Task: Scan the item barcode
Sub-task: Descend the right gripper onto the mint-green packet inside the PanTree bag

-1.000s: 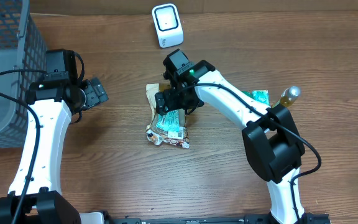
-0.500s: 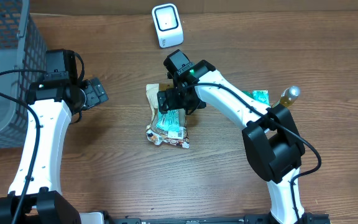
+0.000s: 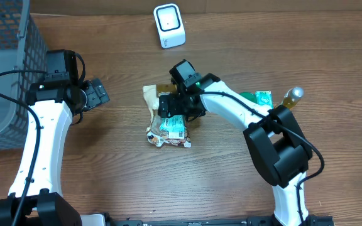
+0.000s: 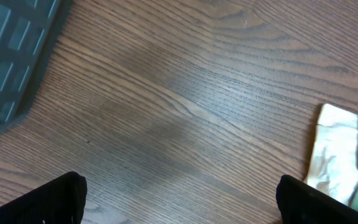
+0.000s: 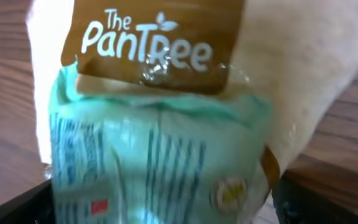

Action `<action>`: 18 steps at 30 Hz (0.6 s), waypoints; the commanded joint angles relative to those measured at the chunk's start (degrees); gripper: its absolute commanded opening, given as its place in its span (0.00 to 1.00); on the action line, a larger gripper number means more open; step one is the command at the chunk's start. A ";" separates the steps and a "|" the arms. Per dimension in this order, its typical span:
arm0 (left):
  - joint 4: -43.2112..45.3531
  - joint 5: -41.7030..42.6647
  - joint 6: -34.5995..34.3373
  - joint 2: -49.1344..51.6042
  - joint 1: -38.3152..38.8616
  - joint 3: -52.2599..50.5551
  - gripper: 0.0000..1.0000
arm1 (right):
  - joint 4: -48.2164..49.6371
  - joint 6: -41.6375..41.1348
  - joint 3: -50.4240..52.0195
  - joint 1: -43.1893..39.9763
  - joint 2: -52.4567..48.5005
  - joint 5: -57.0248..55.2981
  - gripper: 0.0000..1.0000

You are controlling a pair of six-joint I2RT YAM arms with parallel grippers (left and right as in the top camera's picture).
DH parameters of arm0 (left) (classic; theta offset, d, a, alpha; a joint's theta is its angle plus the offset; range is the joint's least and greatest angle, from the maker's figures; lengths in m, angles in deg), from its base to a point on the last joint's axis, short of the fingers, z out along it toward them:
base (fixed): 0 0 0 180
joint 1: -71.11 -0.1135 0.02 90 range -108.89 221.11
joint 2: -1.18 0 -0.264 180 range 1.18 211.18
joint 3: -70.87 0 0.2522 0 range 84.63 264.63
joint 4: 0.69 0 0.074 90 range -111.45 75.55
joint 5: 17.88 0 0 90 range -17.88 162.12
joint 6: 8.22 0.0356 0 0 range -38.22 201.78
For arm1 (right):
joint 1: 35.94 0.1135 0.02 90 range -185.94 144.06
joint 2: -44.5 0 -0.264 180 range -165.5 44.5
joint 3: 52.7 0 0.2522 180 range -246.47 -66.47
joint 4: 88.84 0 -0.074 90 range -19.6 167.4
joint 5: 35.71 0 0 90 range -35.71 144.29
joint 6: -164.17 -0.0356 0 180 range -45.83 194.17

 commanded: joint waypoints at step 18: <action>0.09 -0.46 0.72 -0.66 0.15 0.52 1.00 | 9.51 -0.66 5.84 4.90 -1.57 10.84 1.00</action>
